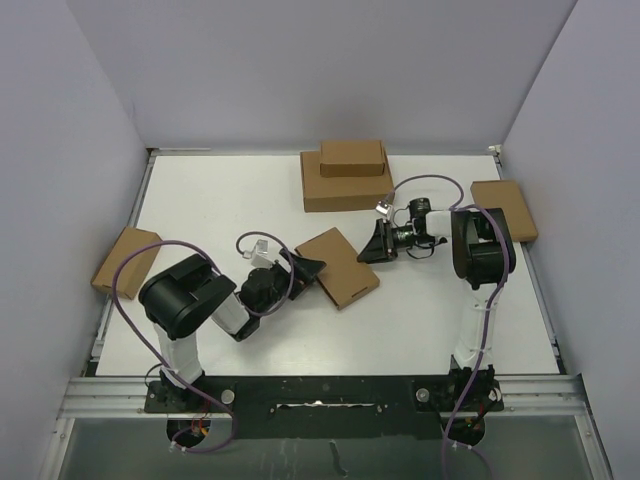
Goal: Fold the paper box
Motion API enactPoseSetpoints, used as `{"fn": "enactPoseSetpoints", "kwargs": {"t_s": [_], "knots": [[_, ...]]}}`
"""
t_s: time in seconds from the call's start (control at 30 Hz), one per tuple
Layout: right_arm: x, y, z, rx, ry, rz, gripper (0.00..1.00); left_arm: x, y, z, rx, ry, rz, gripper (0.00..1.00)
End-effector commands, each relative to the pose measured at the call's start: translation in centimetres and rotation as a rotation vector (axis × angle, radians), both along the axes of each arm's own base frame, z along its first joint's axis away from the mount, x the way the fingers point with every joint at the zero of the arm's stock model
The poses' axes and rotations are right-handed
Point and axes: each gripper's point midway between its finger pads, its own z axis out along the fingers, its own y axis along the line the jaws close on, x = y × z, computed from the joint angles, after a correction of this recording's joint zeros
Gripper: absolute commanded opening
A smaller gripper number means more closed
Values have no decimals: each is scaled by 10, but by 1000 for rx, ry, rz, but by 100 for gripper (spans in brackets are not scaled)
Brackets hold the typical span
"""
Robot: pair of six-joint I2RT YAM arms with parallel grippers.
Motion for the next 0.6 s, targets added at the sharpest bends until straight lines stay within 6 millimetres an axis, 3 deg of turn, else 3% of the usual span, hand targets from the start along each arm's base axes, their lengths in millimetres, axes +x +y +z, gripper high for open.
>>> {"fn": "enactPoseSetpoints", "kwargs": {"t_s": [0.0, 0.23, 0.57], "knots": [[4, -15, -32, -119, 13, -31, 33, -2, -3, -23, 35, 43, 3, 83], [5, -22, -38, -117, 37, -49, 32, 0, -11, -20, 20, 27, -5, 81], [5, -23, -38, -115, 47, -50, 32, 9, -26, -8, -4, -7, -20, 68]]}}
